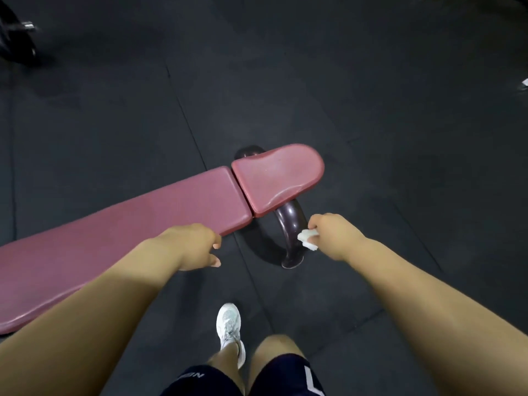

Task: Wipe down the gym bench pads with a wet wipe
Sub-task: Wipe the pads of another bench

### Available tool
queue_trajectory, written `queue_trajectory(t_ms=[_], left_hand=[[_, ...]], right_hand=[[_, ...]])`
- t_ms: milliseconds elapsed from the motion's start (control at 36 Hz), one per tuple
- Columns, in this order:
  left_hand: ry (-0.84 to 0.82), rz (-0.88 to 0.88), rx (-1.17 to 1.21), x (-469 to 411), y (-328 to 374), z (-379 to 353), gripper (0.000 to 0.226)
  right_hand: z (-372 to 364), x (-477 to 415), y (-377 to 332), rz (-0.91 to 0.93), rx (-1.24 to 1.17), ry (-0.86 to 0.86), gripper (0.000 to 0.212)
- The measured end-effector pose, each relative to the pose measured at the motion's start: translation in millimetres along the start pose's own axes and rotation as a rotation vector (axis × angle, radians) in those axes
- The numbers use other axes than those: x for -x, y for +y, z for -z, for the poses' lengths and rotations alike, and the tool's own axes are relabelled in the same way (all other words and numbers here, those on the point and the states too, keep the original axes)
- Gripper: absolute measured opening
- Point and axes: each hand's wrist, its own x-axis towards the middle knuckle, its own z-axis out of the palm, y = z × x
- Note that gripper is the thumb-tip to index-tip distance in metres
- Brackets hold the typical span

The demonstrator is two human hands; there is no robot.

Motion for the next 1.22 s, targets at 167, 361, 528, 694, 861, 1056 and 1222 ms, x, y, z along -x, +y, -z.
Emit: queue_trajectory(t_ms=[167,361,528,694,861,1056,1222], left_hand=[[-0.041,-0.019,0.03,-70,-21,31,0.04],[-0.159,0.022,0.068,-161,-38,60,0.047],[-0.143,0.123,0.205,-242,-55,69,0.046],[-0.188,0.138,0.282,-307,-71,61,0.044],[-0.165,0.15,0.295,-368,-105,44,0.051],[0.024,0.209,0.284,-430,-150,36,0.074],[0.106,0.177,0.29,-455,-175,23,0.074]], right_hand=[[19,-72,16,-0.093,-0.006,-0.075,0.027],[37,-181,25,-0.062,-0.069,-0.082,0.023],[41,-290,30,-0.012,-0.07,-0.109,0.019],[36,-373,23,0.011,-0.098,-0.131,0.031],[6,-449,-1,0.1,-0.12,-0.051,0.036],[-27,-523,-35,0.085,-0.268,0.169,0.035],[-71,-546,-79,0.072,-0.328,0.272,0.029]])
